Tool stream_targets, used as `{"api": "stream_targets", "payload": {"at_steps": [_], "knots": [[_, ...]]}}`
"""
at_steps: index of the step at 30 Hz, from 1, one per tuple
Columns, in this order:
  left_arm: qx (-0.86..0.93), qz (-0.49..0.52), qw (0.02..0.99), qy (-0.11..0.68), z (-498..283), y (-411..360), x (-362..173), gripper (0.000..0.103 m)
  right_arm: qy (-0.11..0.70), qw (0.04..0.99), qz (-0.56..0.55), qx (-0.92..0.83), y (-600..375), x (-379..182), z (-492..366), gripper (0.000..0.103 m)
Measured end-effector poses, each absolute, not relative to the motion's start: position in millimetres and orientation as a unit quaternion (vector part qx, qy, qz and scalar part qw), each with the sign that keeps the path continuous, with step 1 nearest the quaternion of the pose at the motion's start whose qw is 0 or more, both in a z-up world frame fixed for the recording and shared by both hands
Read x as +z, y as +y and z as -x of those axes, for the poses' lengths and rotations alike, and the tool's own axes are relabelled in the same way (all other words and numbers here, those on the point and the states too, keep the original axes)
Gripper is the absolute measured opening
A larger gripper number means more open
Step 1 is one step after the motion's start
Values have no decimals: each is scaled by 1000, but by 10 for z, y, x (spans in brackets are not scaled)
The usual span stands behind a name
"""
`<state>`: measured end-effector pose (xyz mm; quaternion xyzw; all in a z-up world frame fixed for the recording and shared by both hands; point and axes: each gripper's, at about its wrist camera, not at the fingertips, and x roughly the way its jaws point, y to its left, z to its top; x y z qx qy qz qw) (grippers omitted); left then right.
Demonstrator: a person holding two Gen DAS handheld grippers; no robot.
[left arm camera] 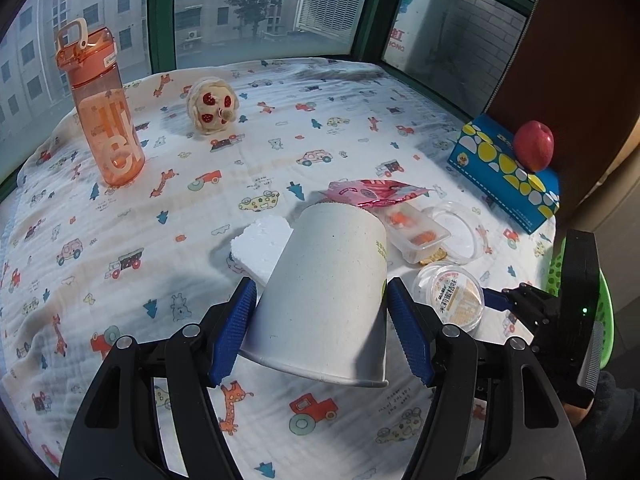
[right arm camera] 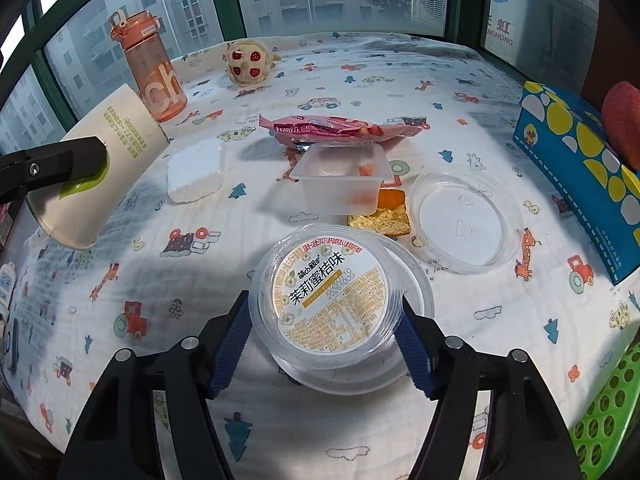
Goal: Collect trash
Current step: 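Lift the paper cup with the left tool while the right tool grasps the round sealed cup, then carry both cups over the green basket and open both tools to drop them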
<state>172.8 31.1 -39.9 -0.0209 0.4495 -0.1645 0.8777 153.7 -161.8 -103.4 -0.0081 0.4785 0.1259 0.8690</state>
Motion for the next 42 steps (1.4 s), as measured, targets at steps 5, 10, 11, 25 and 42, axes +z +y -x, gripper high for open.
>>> {"api": "stream_targets", "payload": {"at_steps": [5, 10, 11, 25, 42], "knots": [[-168, 19, 877, 450, -1702, 262, -382, 66, 465, 875, -11, 134, -1705, -915, -1434, 62], [-178, 18, 877, 446, -1641, 168, -331, 66, 450, 882, -22, 136, -1811, -756, -1284, 62], [-179, 16, 877, 445, -1628, 142, -317, 66, 447, 884, -26, 136, -1846, -724, -1253, 62], [-227, -5, 873, 431, -1437, -429, -130, 66, 414, 904, -63, 83, -2472, -370, -771, 62], [-311, -49, 851, 420, -1181, -1512, 31, 66, 401, 907, -115, -52, -3829, -344, -47, 62]]}}
